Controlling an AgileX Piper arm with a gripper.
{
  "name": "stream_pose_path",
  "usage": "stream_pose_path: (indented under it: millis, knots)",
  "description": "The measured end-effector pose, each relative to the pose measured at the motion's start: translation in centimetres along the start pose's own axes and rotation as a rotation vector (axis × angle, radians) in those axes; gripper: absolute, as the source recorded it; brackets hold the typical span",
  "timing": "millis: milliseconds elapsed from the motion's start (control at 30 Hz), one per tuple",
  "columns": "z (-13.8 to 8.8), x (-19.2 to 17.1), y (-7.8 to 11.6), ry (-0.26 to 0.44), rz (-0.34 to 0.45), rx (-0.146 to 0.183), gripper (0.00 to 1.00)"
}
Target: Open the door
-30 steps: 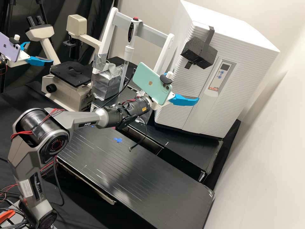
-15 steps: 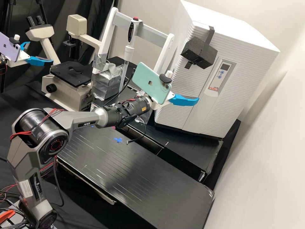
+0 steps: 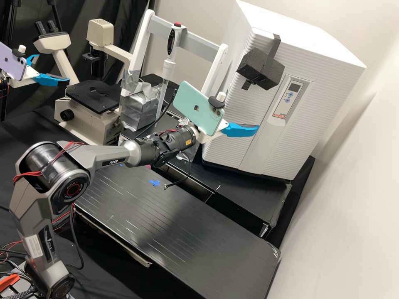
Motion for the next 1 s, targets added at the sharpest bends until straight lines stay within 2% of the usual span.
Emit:
stream_pose_path:
  millis: [767,1000]
  knots:
    - [-0.53,0.2,-0.55,0.013,-0.018,0.005,0.0]
    - [-0.63,0.2,-0.62,0.024,-0.025,-0.016,0.0]
